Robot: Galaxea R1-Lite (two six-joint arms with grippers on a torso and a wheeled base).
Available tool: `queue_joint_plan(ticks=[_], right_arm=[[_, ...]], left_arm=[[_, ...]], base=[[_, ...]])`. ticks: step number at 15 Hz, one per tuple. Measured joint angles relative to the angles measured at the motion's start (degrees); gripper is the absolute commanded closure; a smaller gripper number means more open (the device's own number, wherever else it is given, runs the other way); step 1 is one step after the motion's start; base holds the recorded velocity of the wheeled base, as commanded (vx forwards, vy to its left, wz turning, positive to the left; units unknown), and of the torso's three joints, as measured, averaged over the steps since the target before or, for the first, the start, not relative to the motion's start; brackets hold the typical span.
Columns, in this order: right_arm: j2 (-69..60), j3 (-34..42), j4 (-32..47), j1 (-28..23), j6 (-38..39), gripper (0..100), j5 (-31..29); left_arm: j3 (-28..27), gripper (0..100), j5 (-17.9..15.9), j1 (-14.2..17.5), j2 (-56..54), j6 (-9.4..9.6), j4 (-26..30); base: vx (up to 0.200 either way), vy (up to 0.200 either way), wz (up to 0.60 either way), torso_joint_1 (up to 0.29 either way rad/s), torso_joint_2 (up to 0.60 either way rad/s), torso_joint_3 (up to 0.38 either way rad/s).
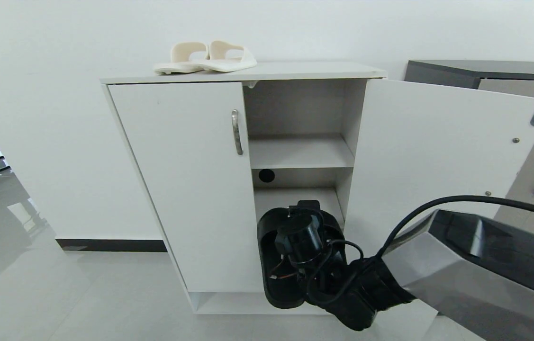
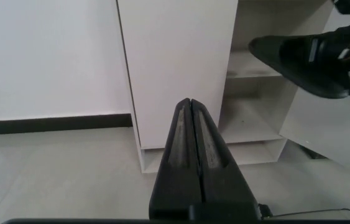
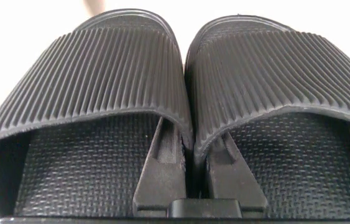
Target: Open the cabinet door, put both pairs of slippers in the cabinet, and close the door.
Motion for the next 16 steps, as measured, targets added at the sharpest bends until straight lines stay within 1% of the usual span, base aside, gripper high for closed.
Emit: queue_joint_plan(ticks=[2,5,11,16], right_arm=[[2.50,-1.73,-1.15,-0.85,-0.60,100,-1.55],[3.96,-2.17,-5.30,-2.28,-1.37,100,-1.96],[5.29,-0.61,-17.98,-3.16,-8.85,100,-2.54],[4.66,-0.68,-18.38,-3.46,-9.83,100,-2.71]], left_arm=[[0.00,100,0.00,0.00,0.00,-0.02,0.00],[0.00,100,-0.05,0.02,0.00,-0.04,0.00],[0.00,100,-0.05,0.00,0.00,0.02,0.00],[0.00,100,-0.07,0.07,0.01,0.07,0.00]], base=[[0.000,0.000,0.00,0.001,0.00,-0.035],[0.000,0.000,0.00,0.001,0.00,-0.176],[0.000,0.000,0.00,0.003,0.01,-0.194],[0.000,0.000,0.00,0.005,0.00,-0.196]])
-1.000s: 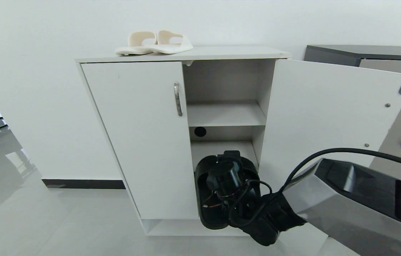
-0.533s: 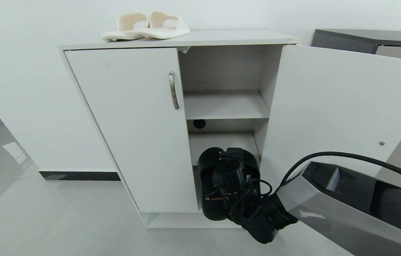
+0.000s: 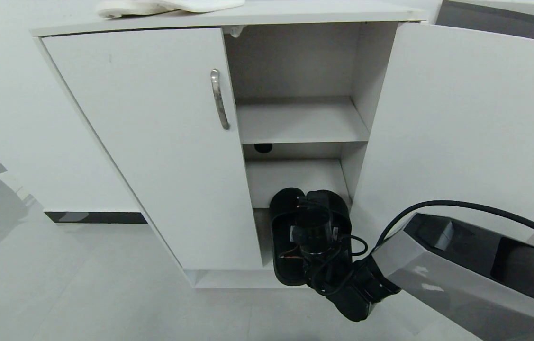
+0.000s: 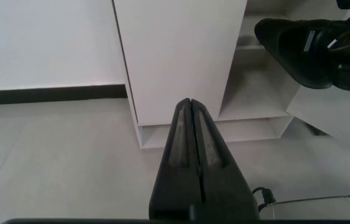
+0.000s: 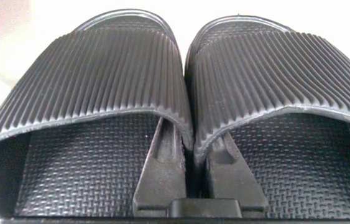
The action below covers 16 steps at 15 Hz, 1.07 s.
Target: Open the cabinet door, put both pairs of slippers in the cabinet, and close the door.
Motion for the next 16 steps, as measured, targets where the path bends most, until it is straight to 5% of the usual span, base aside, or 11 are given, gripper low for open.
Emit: queue_joint_plan(ticks=[5,11,16], right_arm=[[-0.80,-0.09,-1.05,0.13,-1.32,100,0.15],[-1.84,0.68,-14.48,1.12,-11.96,100,-1.17],[-3.21,1.97,-13.97,1.73,-12.17,100,-1.48]], left_arm=[[0.00,100,0.02,-0.07,0.00,0.00,0.00],[0.00,100,0.00,-0.07,0.02,0.09,0.00],[0.00,100,0.00,-0.05,0.02,0.01,0.00]], base=[[0.000,0.000,0.00,0.005,0.00,-0.197],[0.000,0.000,0.00,0.004,0.00,-0.056],[0.000,0.000,0.00,0.000,0.00,0.000]])
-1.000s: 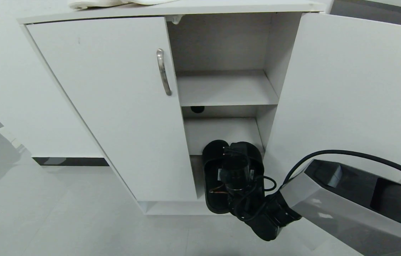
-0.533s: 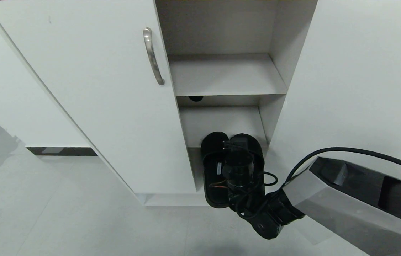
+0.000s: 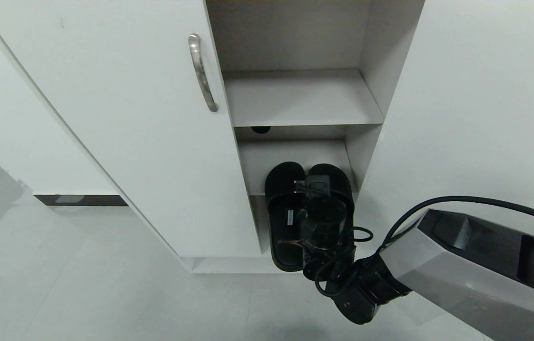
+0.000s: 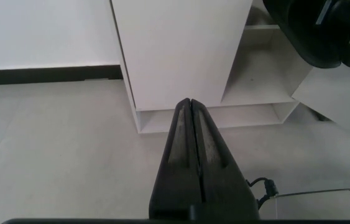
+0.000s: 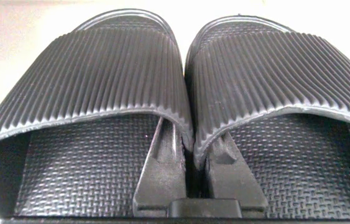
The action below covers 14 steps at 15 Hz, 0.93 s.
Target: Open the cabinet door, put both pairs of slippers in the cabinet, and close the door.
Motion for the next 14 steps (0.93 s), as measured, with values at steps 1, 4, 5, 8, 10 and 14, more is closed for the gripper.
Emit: queue_joint_plan(ticks=[1,4,5,8,10,14], right_arm=[[0.00,0.30,-0.02,0.06,0.00,100,0.00],[0.00,0.56,0.00,0.06,0.07,100,0.00],[0.00,0.59,0.02,0.06,0.10,100,0.02],[0.20,0.63,0.11,0.06,0.10,100,0.05],[0.69,0.63,0.06,0.00,0.10,100,0.09],[2.22,0.63,0.13,-0.17,0.11,100,0.09]], left_arm=[[0.00,100,0.00,0.00,0.00,0.00,0.00],[0.00,100,0.00,-0.02,0.00,-0.01,0.00],[0.00,100,0.00,-0.02,0.00,-0.01,0.00],[0.00,100,0.00,-0.02,0.00,-0.01,0.00],[0.00,100,0.00,0.00,0.00,-0.09,0.00],[0.00,100,0.02,-0.02,0.00,-0.11,0.02]], base=[[0.000,0.000,0.00,0.000,0.00,0.000],[0.000,0.000,0.00,0.000,0.00,0.000],[0.000,0.000,0.00,0.000,0.00,0.000],[0.133,0.000,0.00,0.002,0.00,0.003],[0.200,0.000,0.00,-0.005,0.00,0.005],[0.200,0.000,0.00,0.004,0.00,0.001]])
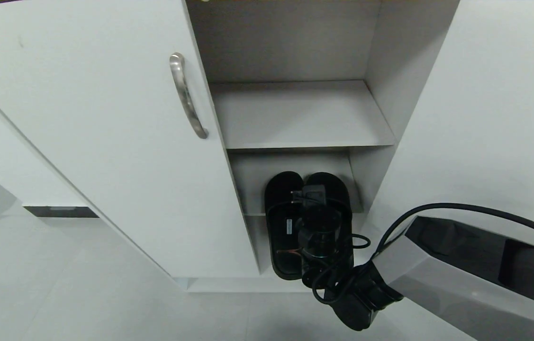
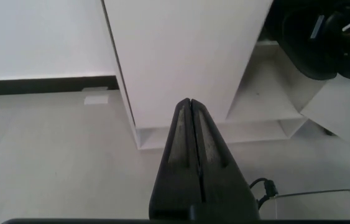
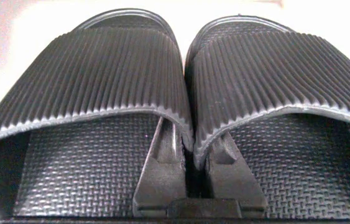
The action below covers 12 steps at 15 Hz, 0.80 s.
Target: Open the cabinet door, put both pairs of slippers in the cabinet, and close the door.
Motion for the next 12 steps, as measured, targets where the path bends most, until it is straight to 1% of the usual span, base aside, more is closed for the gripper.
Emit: queue_joint_plan(ticks=[7,12], right_arm=[[1.71,-0.88,-0.11,-0.44,0.07,100,0.00],[2.15,-1.76,-0.18,-1.04,0.32,100,0.00]], left_arm=[[0.00,100,-0.02,0.02,0.00,-0.06,-0.02],[0.00,100,-0.02,0.02,0.00,-0.11,-0.02]], base=[[0.200,0.000,0.00,0.002,0.00,0.001],[0.000,0.000,0.00,0.000,0.00,0.000]])
